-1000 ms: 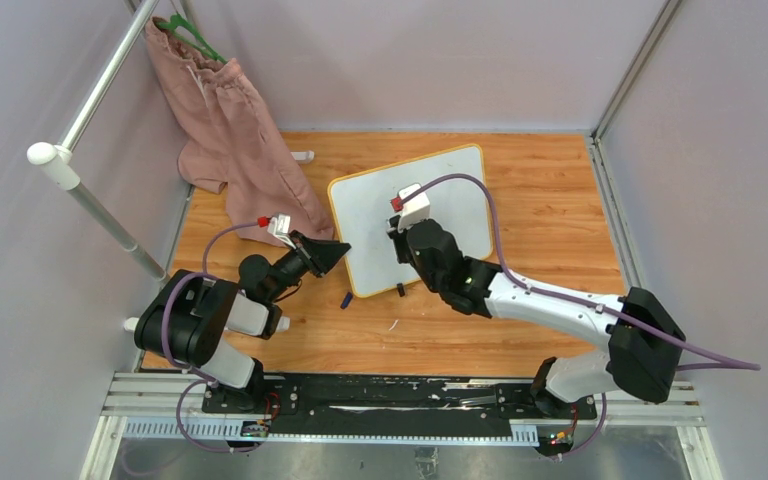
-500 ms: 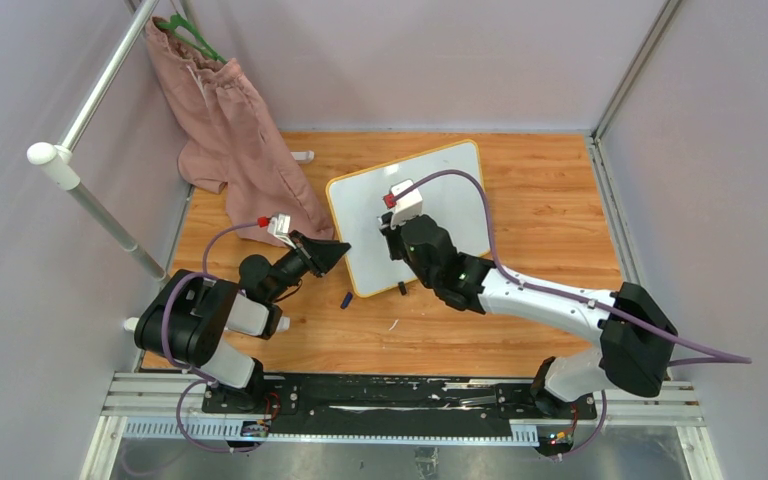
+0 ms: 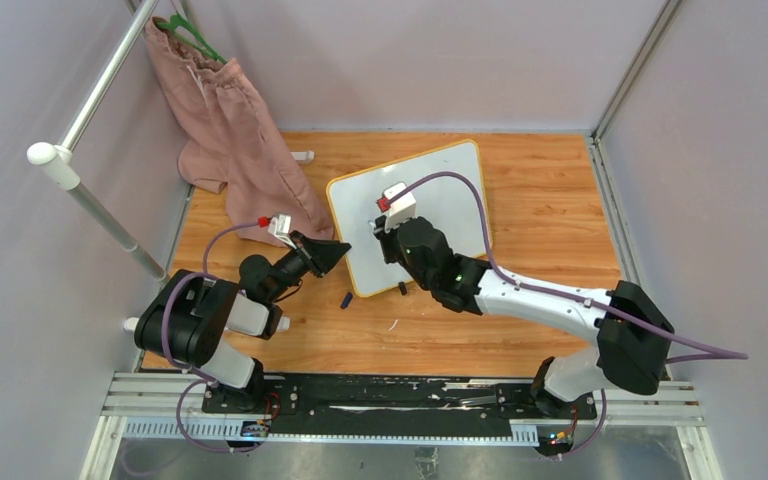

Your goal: Write a sentence on the whiteboard

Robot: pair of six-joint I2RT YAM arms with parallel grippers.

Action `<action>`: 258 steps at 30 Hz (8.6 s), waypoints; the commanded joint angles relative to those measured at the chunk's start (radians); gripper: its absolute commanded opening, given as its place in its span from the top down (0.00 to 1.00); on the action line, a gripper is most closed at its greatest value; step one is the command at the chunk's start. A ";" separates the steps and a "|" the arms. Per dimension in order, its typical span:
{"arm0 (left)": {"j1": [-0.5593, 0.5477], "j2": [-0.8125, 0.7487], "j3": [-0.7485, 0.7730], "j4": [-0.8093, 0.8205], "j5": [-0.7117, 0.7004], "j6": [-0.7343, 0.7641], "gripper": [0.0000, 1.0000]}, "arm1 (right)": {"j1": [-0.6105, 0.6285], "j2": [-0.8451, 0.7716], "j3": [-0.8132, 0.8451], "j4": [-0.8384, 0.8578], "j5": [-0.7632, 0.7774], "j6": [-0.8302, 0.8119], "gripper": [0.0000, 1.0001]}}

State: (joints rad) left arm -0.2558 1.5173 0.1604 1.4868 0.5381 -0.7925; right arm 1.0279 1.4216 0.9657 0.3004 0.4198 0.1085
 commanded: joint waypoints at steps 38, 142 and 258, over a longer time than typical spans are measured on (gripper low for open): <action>-0.012 -0.025 -0.006 0.062 0.013 0.016 1.00 | -0.100 -0.116 -0.075 0.095 -0.012 -0.024 1.00; -0.023 -0.045 -0.008 0.061 0.014 0.022 1.00 | -0.206 -0.245 -0.147 -0.073 -0.094 0.072 1.00; -0.025 -0.040 -0.008 0.062 0.016 0.027 1.00 | -0.436 -0.463 -0.215 -0.091 -0.290 0.161 1.00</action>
State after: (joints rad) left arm -0.2718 1.4960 0.1566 1.4837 0.5499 -0.7731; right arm 0.6235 0.9714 0.7937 0.1673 0.1219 0.2878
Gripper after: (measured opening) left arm 0.131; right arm 0.153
